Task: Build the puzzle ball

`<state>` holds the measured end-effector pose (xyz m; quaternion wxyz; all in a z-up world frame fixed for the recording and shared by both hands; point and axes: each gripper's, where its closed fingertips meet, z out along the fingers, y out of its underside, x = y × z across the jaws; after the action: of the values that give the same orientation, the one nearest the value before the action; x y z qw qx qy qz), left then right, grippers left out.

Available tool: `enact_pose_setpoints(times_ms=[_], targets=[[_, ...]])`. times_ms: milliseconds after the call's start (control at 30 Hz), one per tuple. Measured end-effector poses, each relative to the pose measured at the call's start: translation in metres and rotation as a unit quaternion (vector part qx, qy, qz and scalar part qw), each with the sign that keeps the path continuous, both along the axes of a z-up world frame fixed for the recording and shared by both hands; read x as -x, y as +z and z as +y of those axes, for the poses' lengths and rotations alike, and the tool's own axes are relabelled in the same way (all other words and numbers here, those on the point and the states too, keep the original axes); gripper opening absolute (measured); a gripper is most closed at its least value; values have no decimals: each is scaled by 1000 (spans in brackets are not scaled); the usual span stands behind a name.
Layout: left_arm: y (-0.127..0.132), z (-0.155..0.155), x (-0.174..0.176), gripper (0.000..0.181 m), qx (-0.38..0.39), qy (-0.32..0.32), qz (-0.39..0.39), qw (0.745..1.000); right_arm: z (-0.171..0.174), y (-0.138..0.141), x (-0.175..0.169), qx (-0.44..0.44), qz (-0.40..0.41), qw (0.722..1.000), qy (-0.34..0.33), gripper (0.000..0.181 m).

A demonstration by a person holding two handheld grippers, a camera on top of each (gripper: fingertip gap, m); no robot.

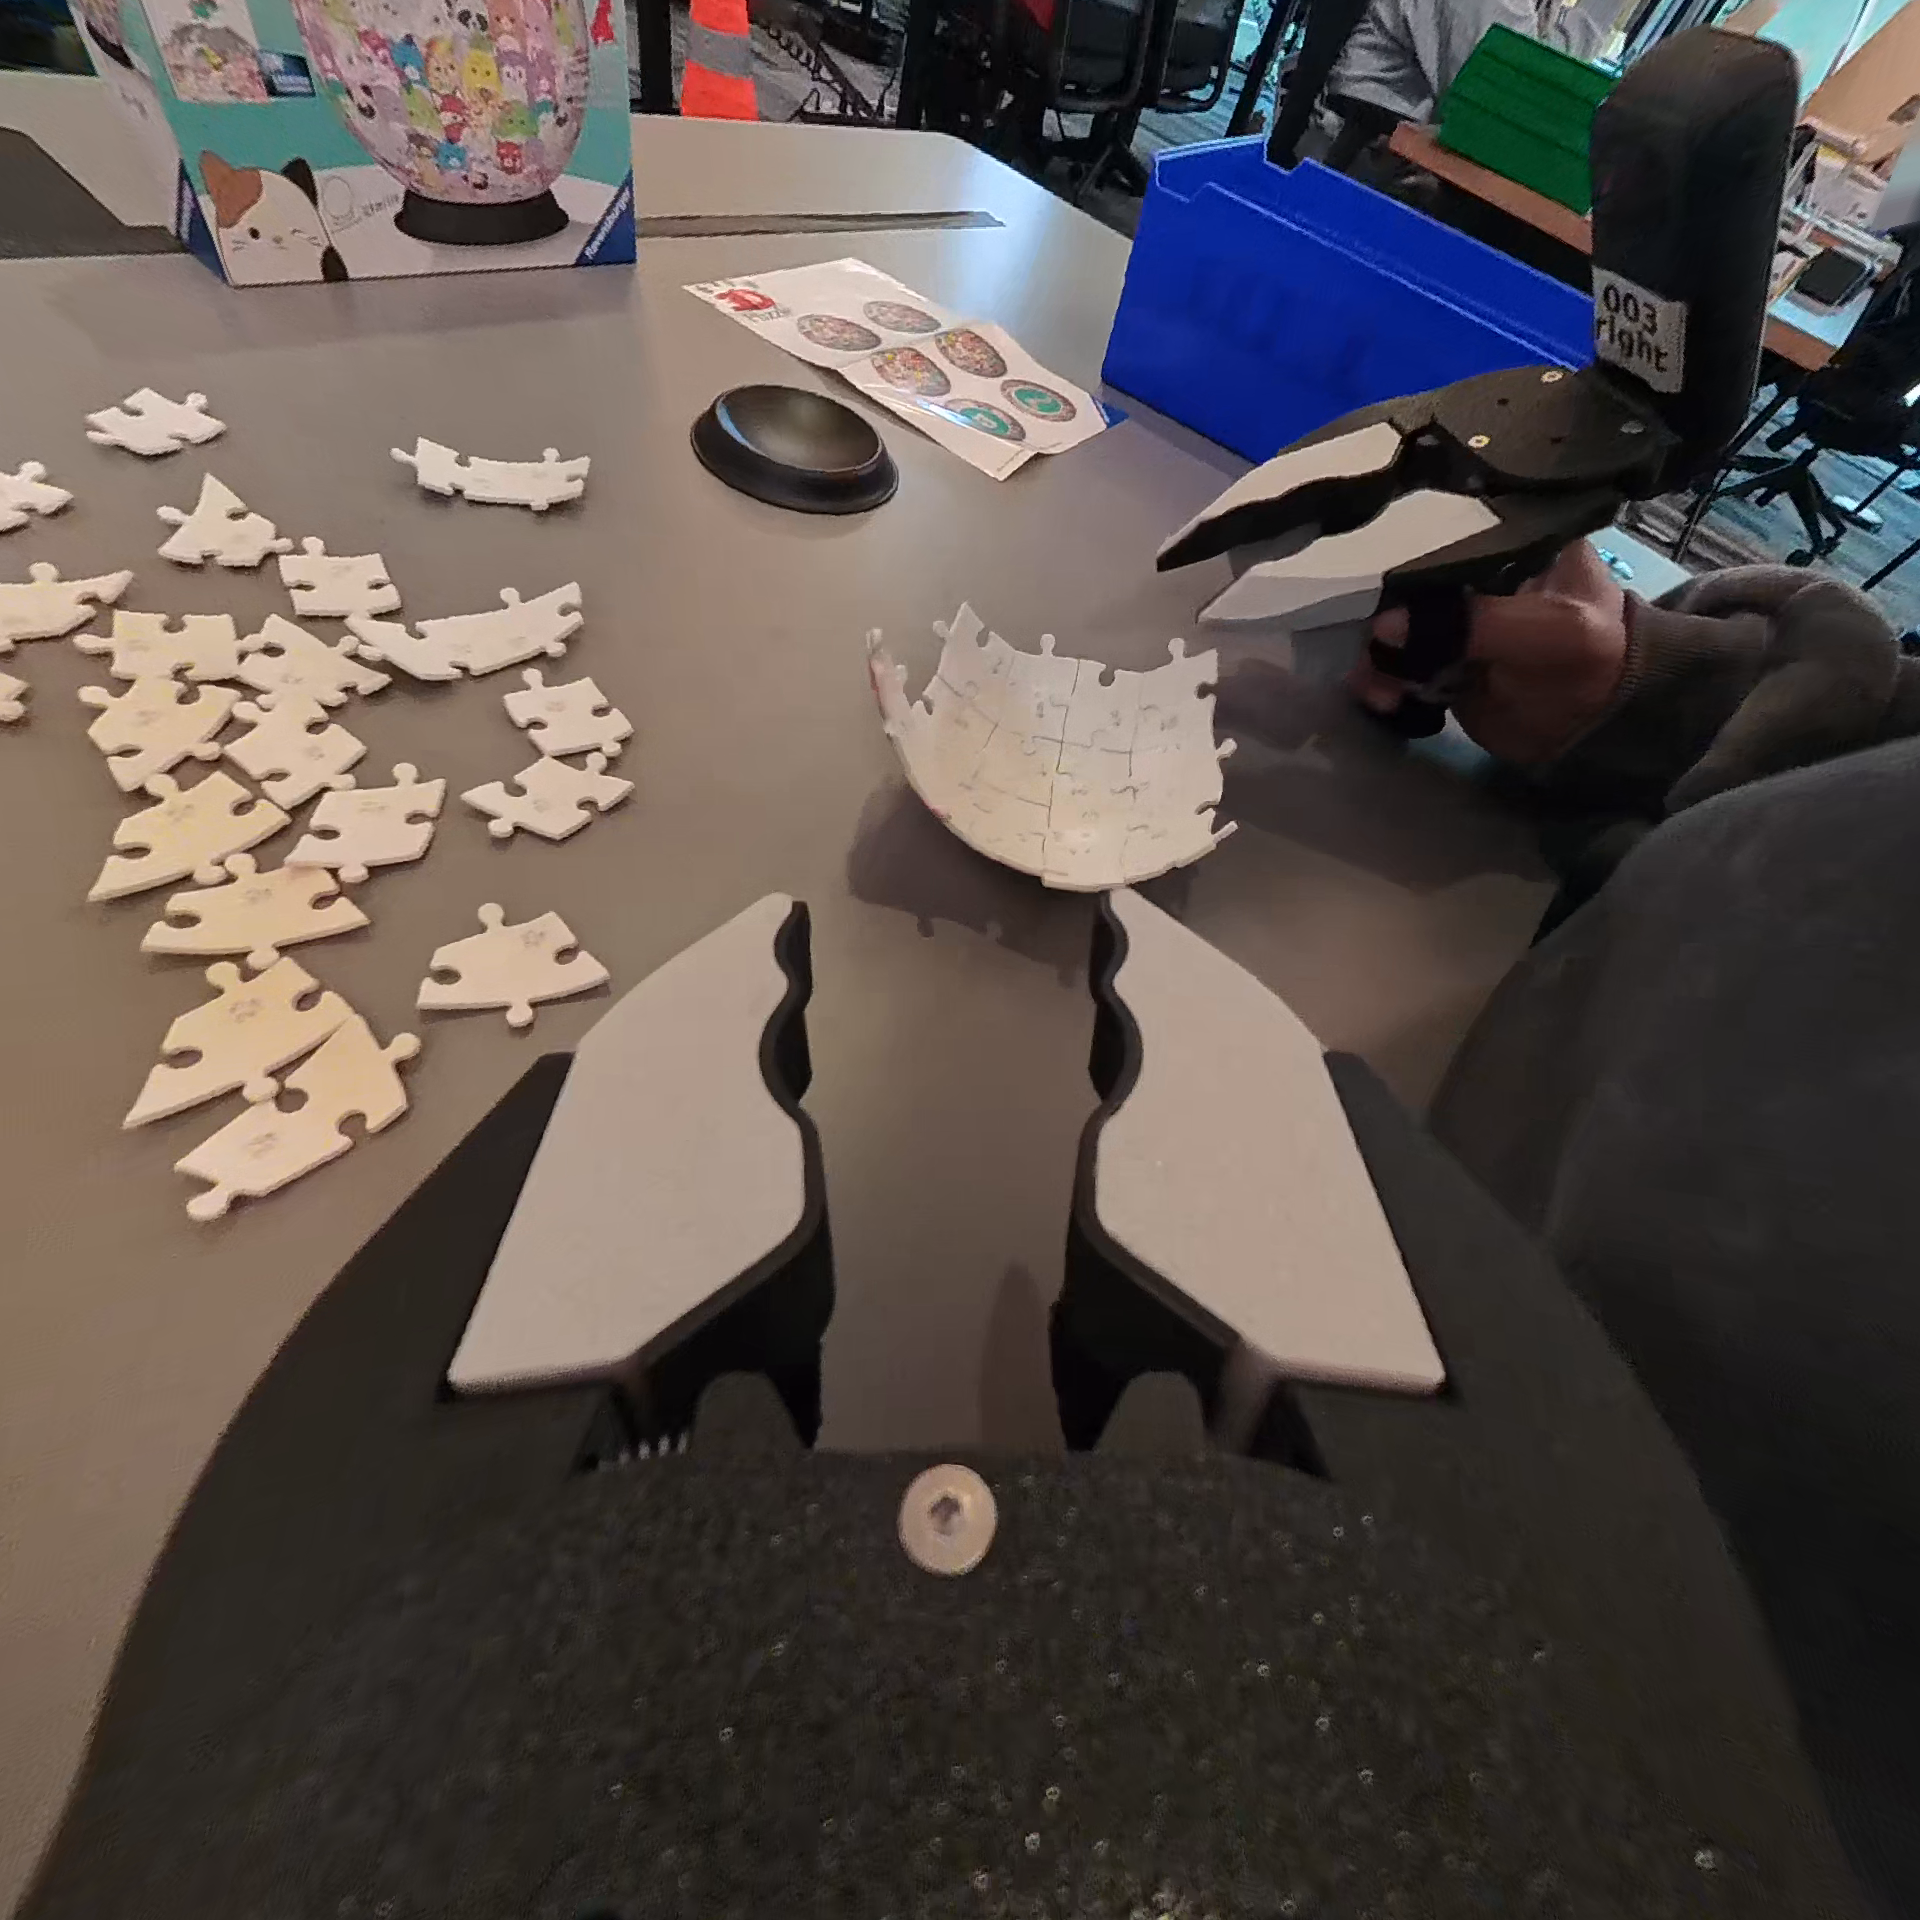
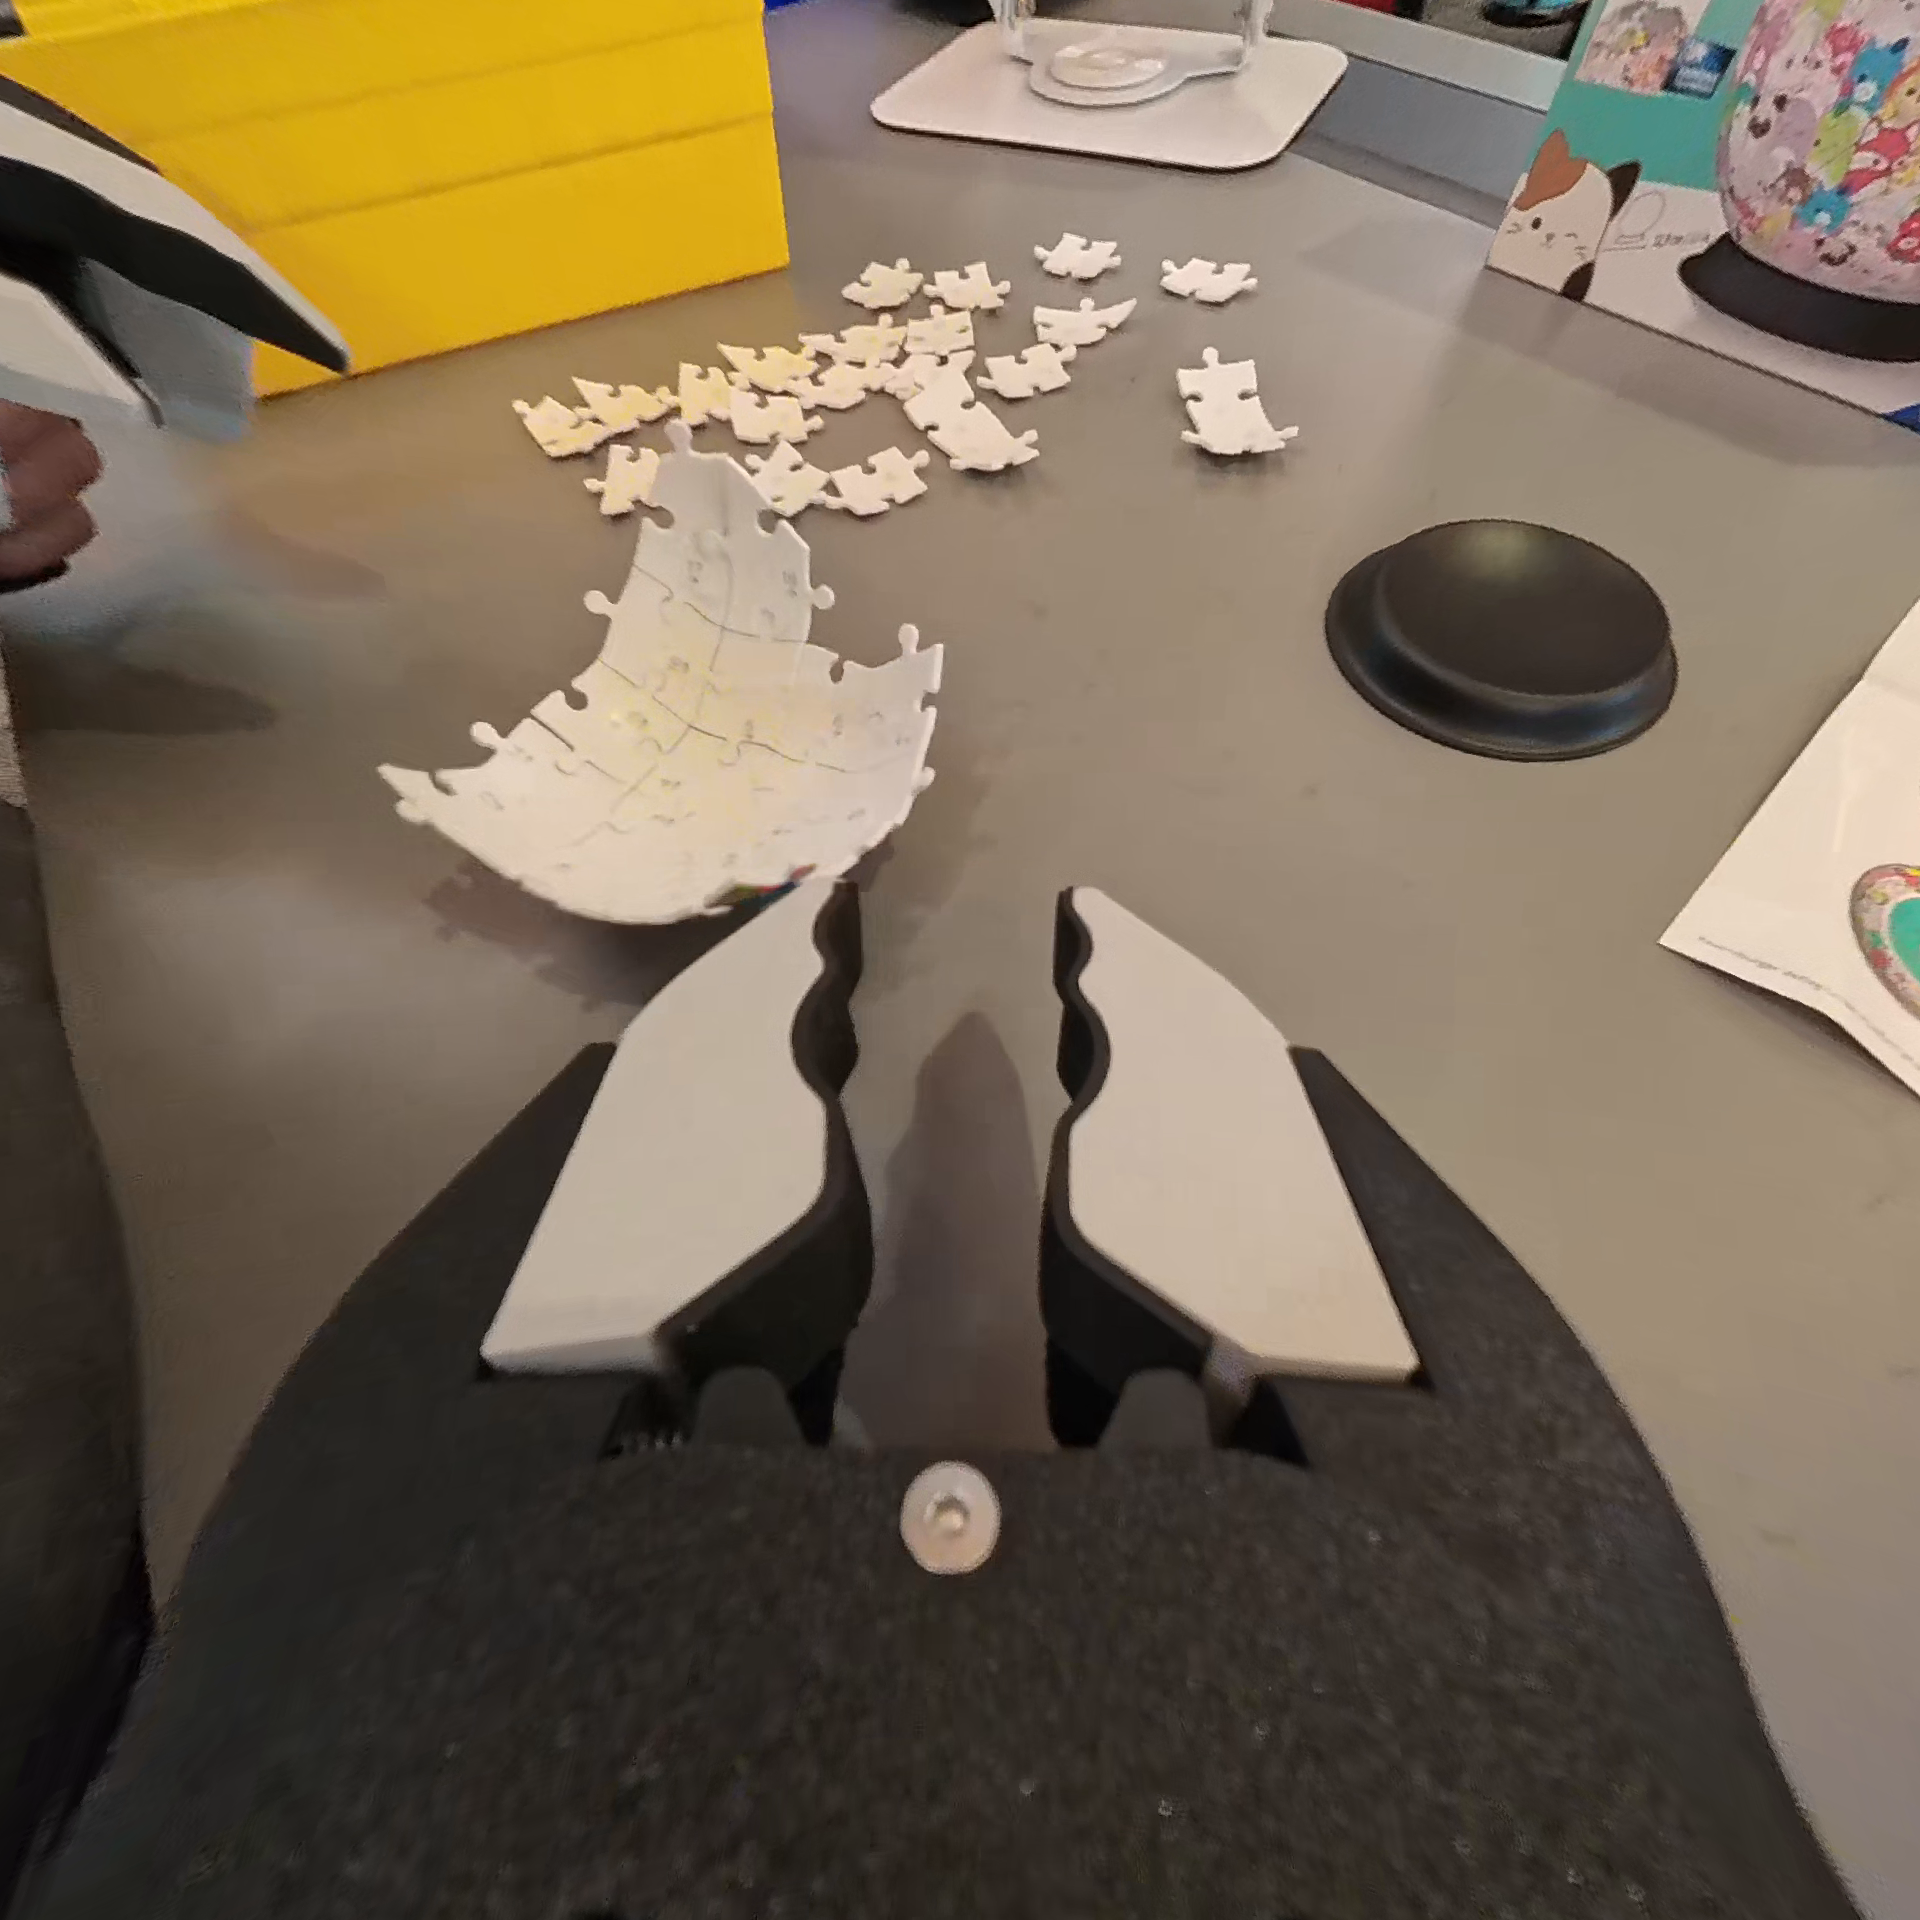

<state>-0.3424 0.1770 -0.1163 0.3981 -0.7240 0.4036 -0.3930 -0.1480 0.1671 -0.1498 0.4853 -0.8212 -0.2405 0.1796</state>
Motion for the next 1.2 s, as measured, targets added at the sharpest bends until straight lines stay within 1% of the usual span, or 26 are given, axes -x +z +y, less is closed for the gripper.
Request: enact_pose_setpoints(times_ms=[233, 367, 433, 533, 633, 667, 733, 833, 1000, 1133, 1200], targets=[[-7, 8, -1, 51, -30, 17, 39, 999, -5, 5, 8, 11, -6, 999, 47, 39], [-10, 9, -2, 51, -20, 14, 36, 999, 2, 17, 13, 9, -10, 998, 61, 38], [-7, 7, -2, 51, -12, 9, 21, 1000, 7, 24, 16, 5, -29, 997, 73, 38], [11, 6, 0, 50, -16, 4, -24, 1000, 17, 36, 15, -17, -68, 995, 77, 37], [41, 7, 5, 48, -30, 6, -101, 994, 24, 41, 15, -18, -72, 994, 82, 36], [48, 8, 8, 48, -26, 8, -122, 992, 27, 41, 14, -16, -76, 994, 82, 36], [53, 11, 12, 48, -7, 7, -149, 989, 31, 42, 13, -17, -85, 993, 83, 36], [48, 15, 15, 48, 5, 15, -146, 989, 35, 43, 11, -13, -98, 991, 86, 36], [38, 12, 9, 48, -9, 11, -108, 994, 39, 45, 10, -8, -99, 991, 86, 36], [29, 12, 11, 48, 18, 12, -88, 996, 41, 41, 18, 6, -109, 989, 99, 35], [29, 14, 17, 48, 8, 22, -80, 997, 39, 39, 22, 11, -122, 986, 110, 35]])
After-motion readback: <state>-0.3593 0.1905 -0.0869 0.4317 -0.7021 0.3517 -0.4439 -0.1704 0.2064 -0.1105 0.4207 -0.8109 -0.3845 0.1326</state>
